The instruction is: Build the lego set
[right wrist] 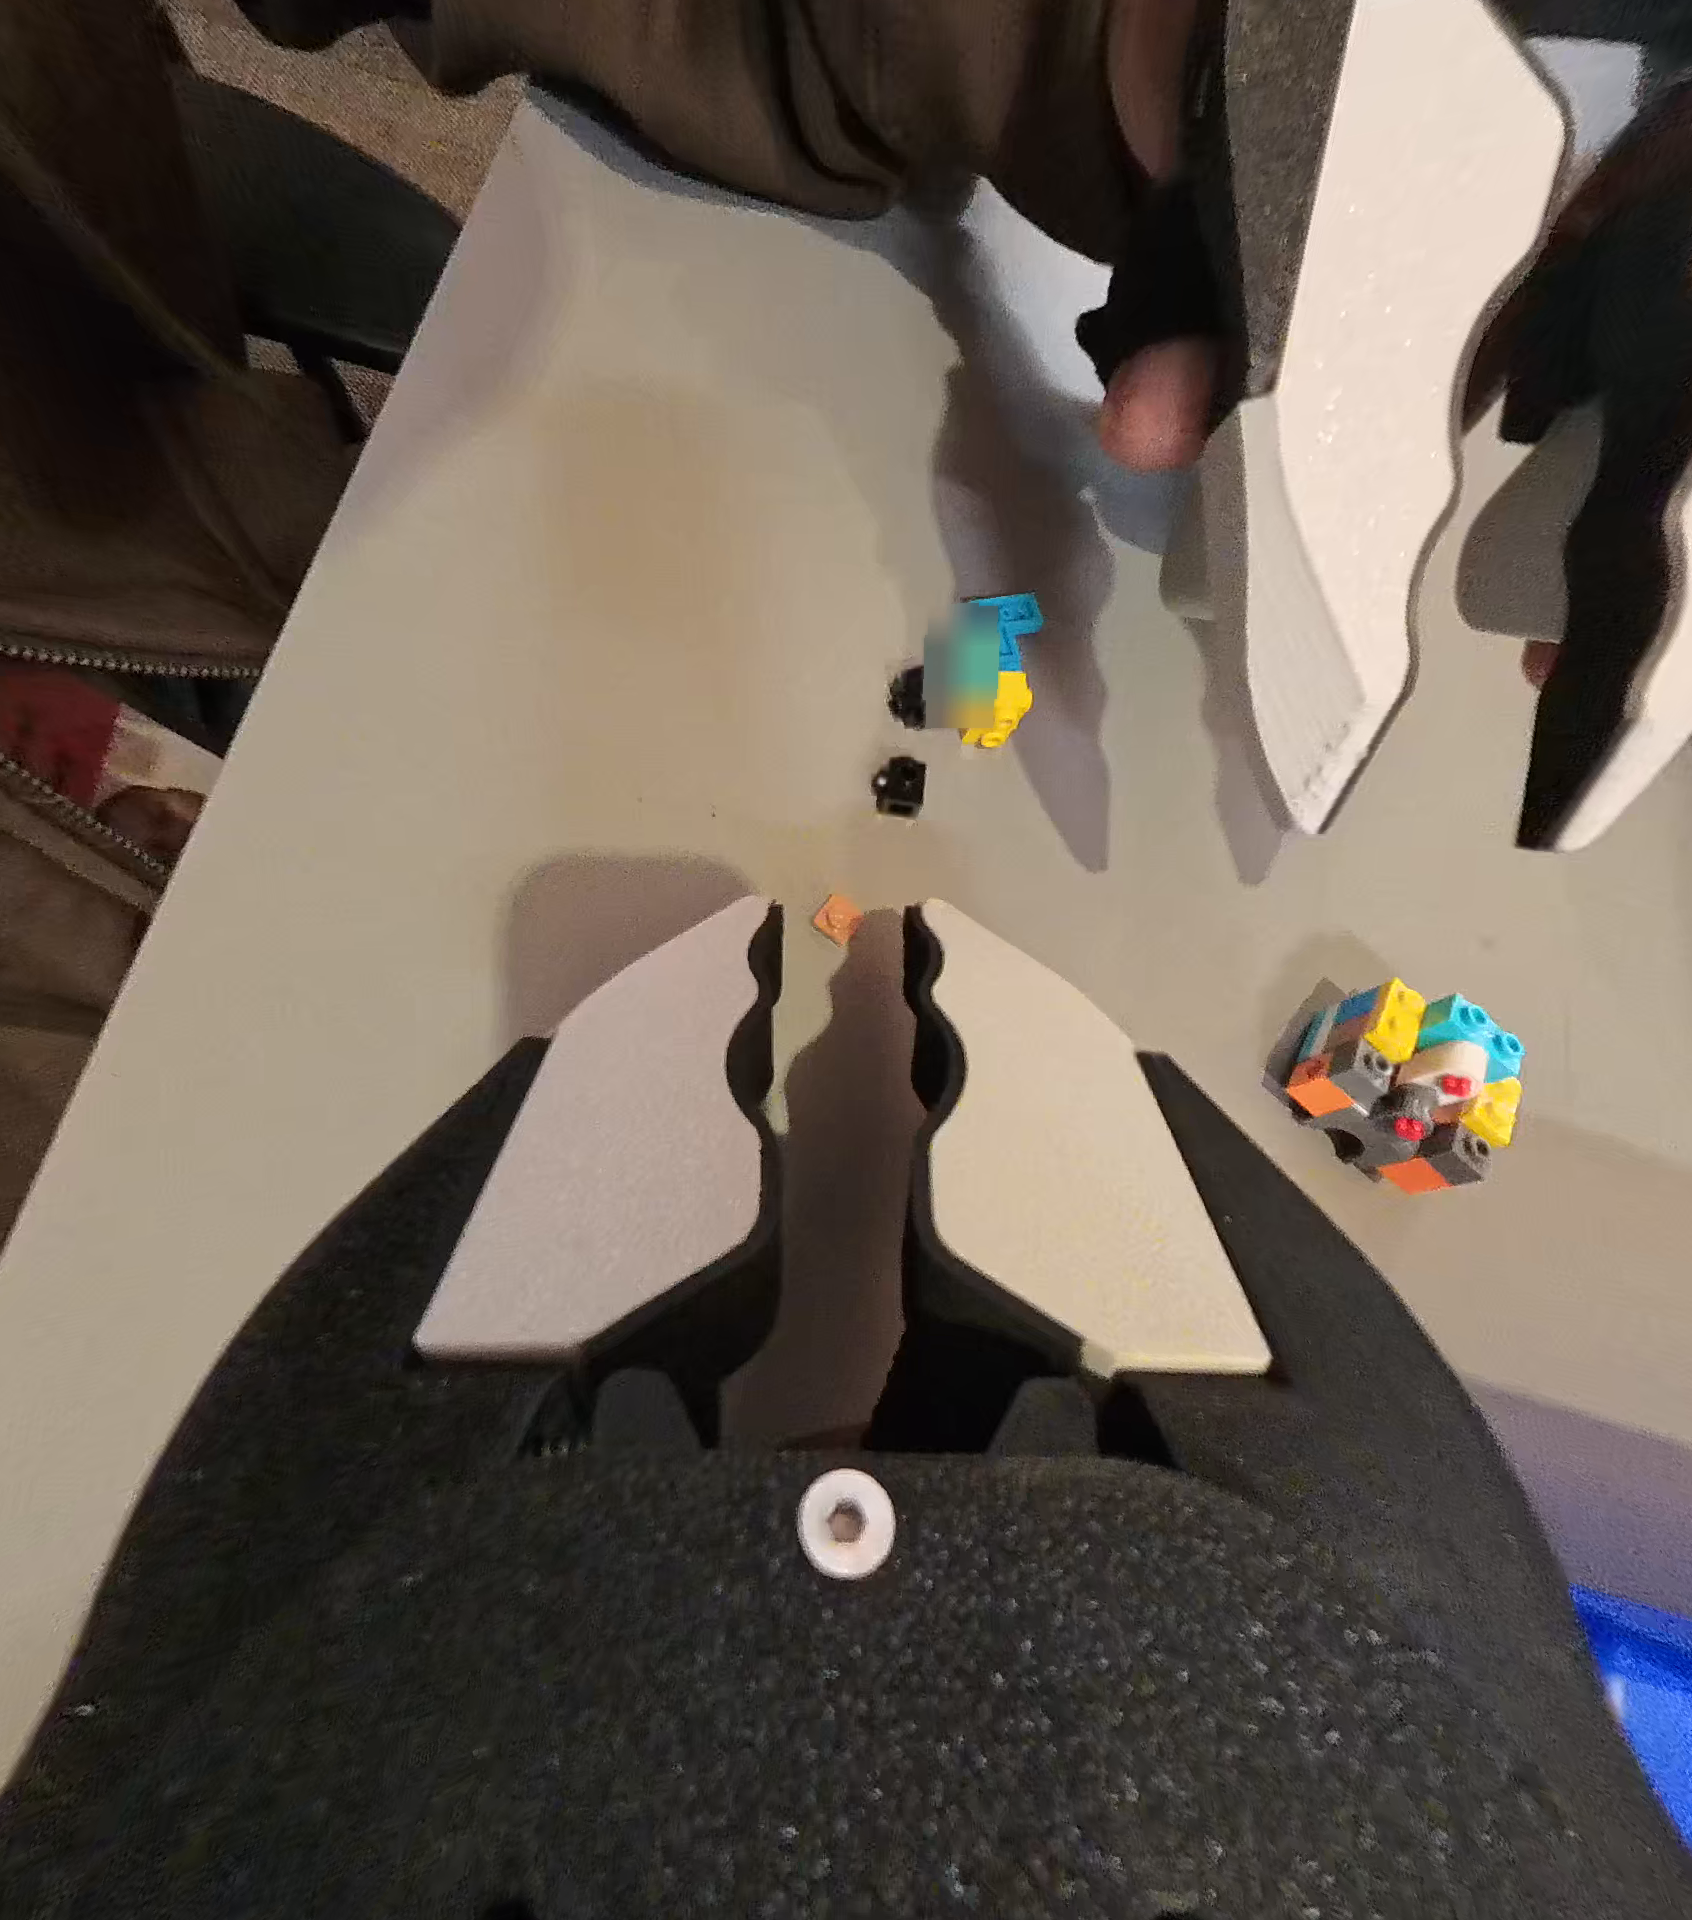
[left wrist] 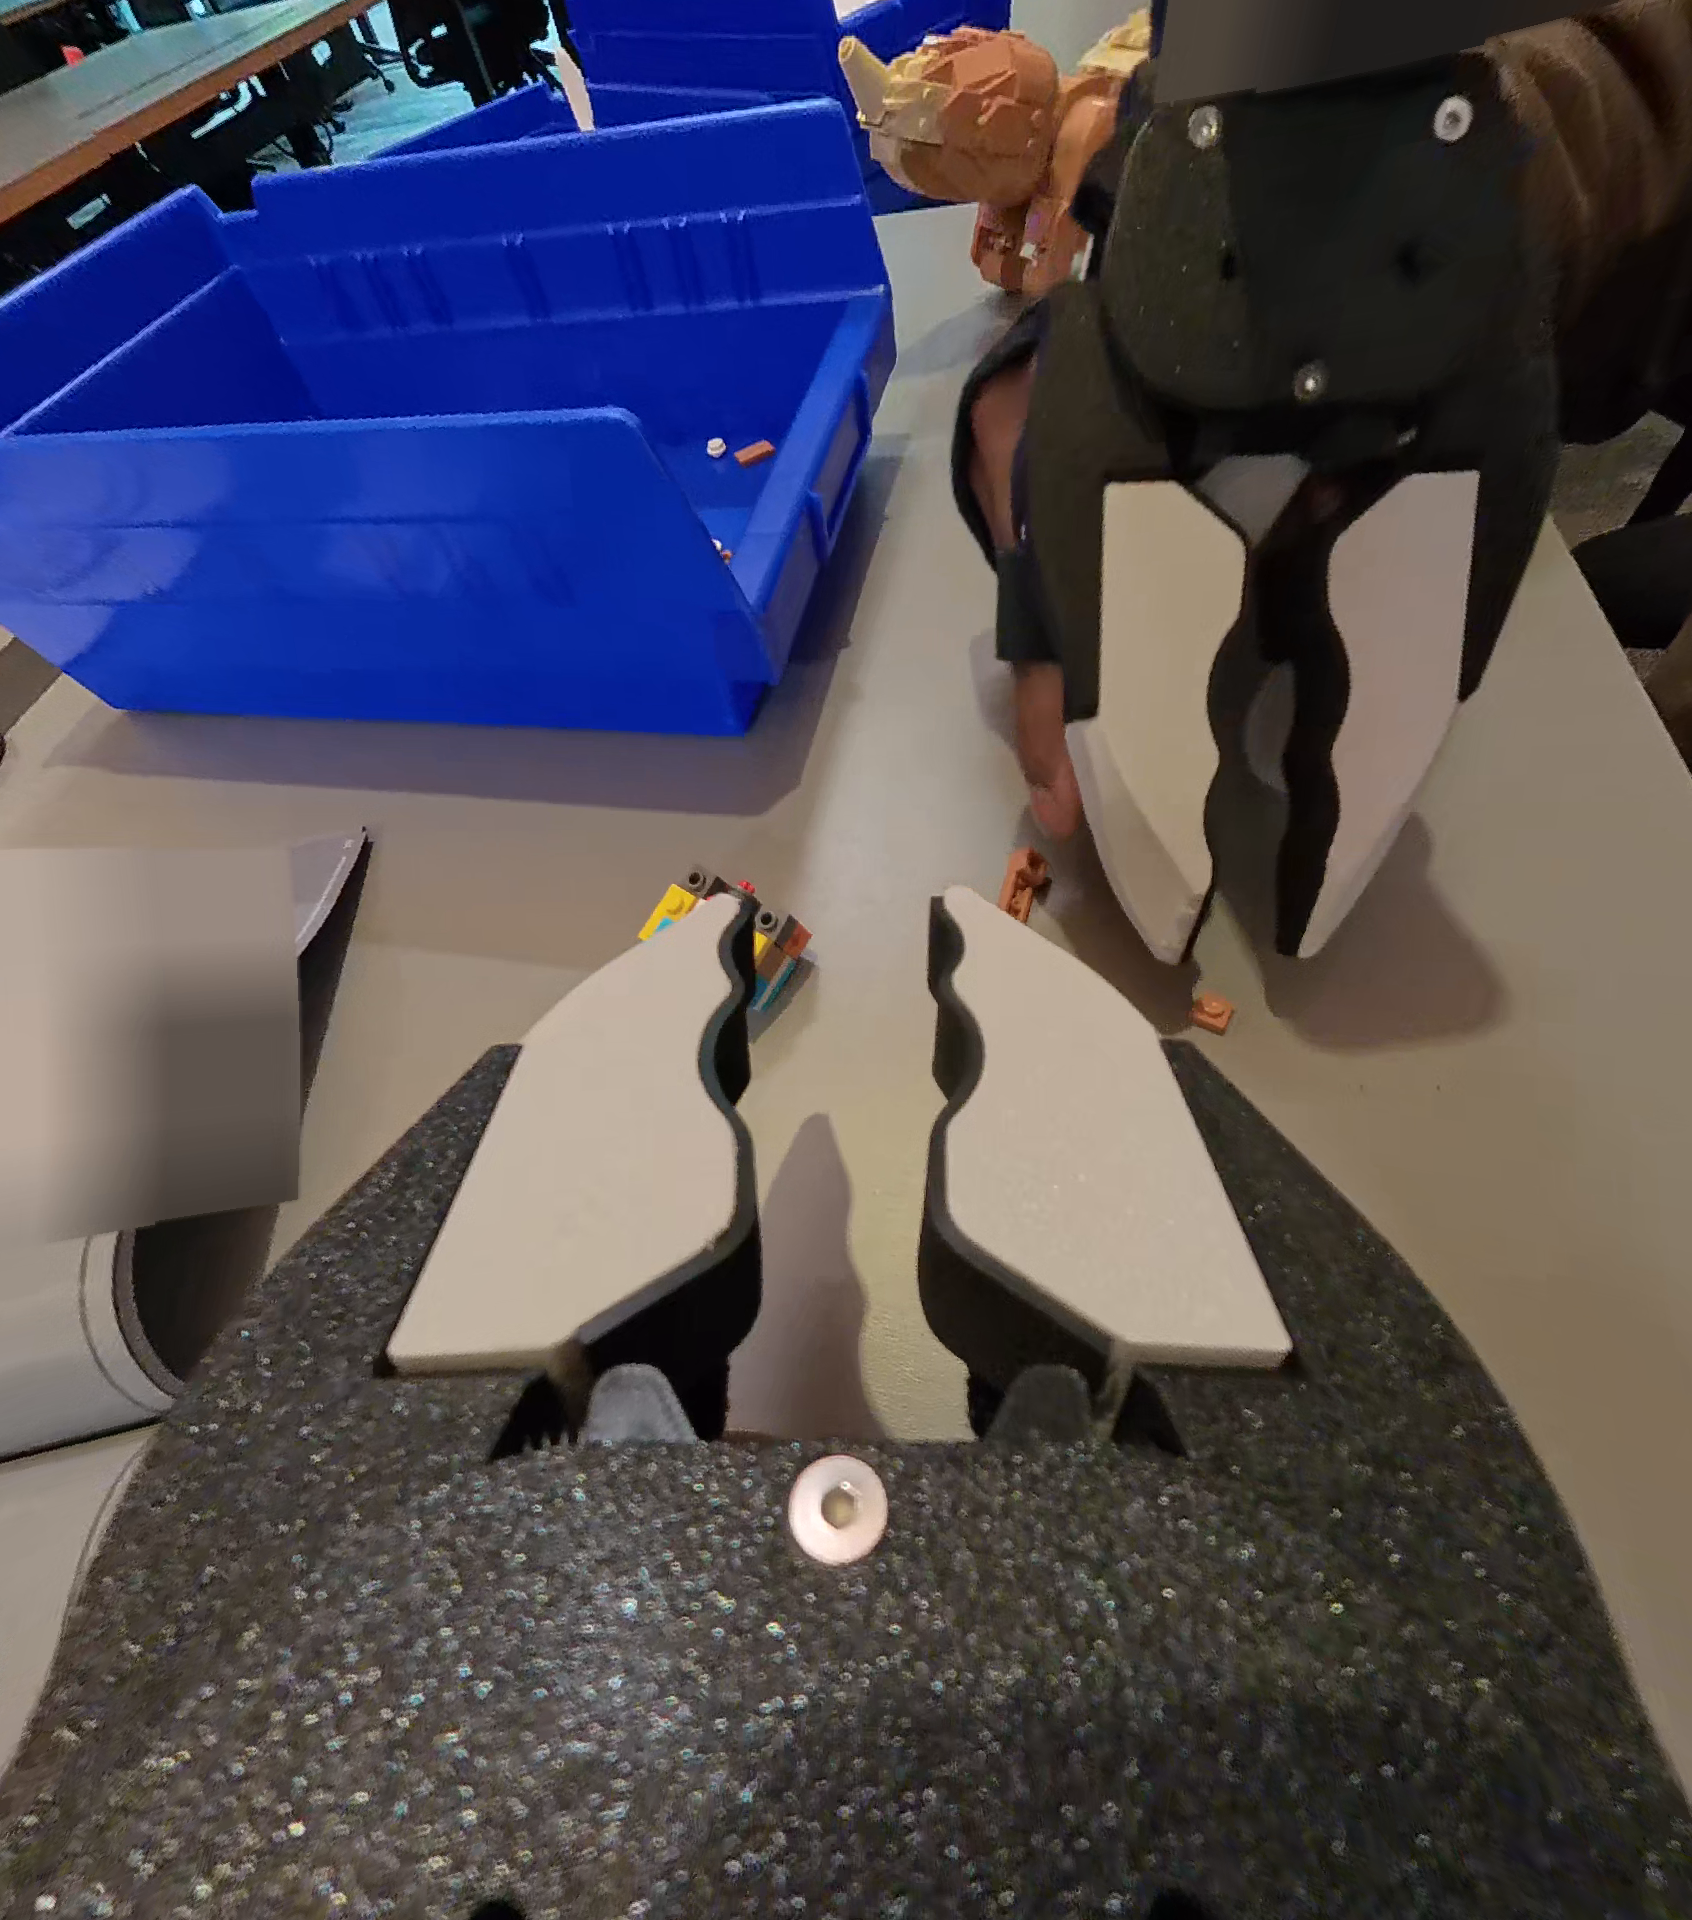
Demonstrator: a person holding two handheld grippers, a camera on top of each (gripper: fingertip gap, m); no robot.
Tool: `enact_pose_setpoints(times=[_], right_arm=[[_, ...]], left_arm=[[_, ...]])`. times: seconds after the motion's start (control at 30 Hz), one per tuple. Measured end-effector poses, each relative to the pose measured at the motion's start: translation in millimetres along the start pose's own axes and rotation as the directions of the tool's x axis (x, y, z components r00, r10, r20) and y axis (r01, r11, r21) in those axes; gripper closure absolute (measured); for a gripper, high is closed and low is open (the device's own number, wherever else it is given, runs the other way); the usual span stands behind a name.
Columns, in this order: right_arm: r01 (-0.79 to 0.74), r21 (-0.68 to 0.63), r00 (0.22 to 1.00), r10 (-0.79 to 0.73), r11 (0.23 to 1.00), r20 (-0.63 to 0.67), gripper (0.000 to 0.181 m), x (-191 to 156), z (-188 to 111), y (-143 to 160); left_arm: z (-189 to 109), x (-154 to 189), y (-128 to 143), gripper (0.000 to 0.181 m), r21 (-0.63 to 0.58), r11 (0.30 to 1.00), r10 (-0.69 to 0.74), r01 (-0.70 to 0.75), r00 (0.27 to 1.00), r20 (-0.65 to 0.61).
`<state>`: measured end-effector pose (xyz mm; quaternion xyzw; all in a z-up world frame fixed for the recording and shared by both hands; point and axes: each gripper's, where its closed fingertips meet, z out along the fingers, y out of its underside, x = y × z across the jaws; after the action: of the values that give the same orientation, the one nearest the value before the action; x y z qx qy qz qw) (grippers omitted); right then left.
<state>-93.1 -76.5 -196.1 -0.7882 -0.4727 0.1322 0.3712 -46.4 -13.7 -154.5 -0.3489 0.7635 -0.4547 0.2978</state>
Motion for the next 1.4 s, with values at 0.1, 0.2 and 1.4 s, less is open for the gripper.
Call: enact_pose_setpoints(times=[0.1,0.2,1.4], right_arm=[[-0.064,-0.005,0.998,0.064,0.998,0.006,0.161,2,3,-1],[-0.110,-0.028,0.994,0.111,0.994,0.014,0.161,5,6,4],[-0.590,0.335,0.790,0.442,0.734,0.424,0.173,23,-42,-41]], left_arm=[[0,0,-1,0.149,0.004,1.000,0.001,-0.001,1.000,0.006],[0,0,-2,0.149,0.005,1.000,0.000,0.000,1.000,0.006],[-9,59,-31,0.166,0.229,0.816,0.546,-0.530,0.838,-0.003]])
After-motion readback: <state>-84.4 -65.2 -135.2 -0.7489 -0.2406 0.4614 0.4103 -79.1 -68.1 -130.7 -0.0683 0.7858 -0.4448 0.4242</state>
